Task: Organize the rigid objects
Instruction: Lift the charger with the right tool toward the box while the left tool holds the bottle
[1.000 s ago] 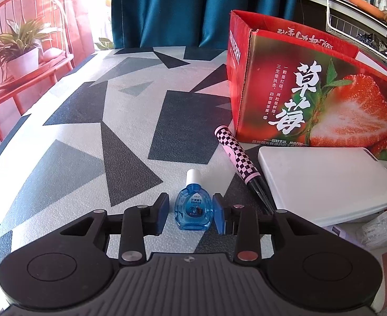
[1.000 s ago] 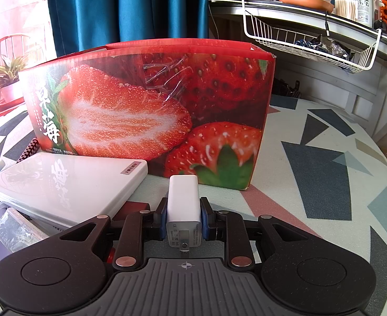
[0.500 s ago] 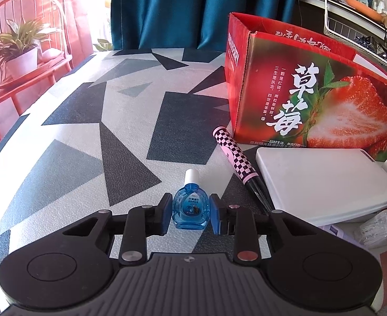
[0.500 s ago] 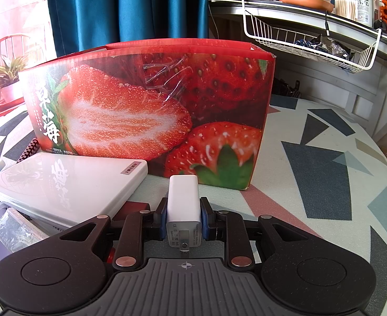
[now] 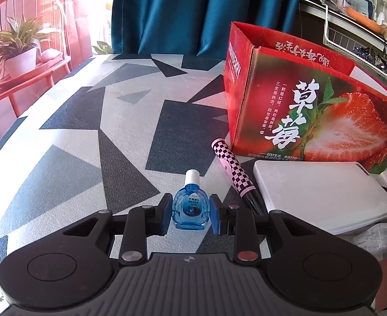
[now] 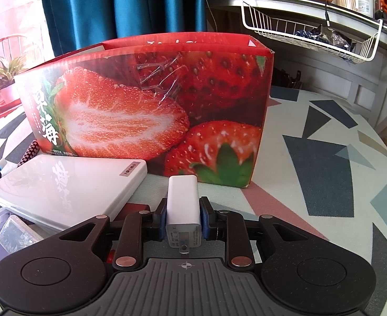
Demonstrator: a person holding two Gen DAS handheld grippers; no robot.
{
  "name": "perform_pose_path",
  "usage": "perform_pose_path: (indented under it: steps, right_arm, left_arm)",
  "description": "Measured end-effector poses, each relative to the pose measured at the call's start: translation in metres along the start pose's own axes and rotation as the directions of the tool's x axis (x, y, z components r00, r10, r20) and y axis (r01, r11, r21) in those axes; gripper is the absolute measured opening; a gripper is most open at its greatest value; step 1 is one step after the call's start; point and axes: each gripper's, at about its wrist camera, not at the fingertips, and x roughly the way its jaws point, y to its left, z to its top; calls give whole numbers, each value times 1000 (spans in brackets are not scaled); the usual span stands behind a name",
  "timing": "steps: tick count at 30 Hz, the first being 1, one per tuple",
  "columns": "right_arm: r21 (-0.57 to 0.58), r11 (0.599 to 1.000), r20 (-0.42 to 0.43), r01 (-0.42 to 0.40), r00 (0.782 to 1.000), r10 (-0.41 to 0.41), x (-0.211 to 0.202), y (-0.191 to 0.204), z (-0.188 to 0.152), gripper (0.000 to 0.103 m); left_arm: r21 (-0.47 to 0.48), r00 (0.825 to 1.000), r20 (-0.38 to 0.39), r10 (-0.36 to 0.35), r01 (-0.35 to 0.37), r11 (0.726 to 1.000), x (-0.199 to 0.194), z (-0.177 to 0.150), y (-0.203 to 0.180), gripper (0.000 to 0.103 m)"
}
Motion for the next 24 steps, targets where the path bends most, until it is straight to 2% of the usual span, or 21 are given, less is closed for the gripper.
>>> perform_pose_path:
  steps: [15, 24]
  right_arm:
    - [-28, 1000, -85, 5, 996, -8, 0, 5, 13, 21]
    - [-30, 999, -68, -22, 997, 20, -14, 3, 21, 21]
  left_arm:
    - [15, 998, 41, -43, 43, 999, -14, 14, -4, 32]
    - [19, 994, 77, -72, 71, 997, -22, 27, -6, 32]
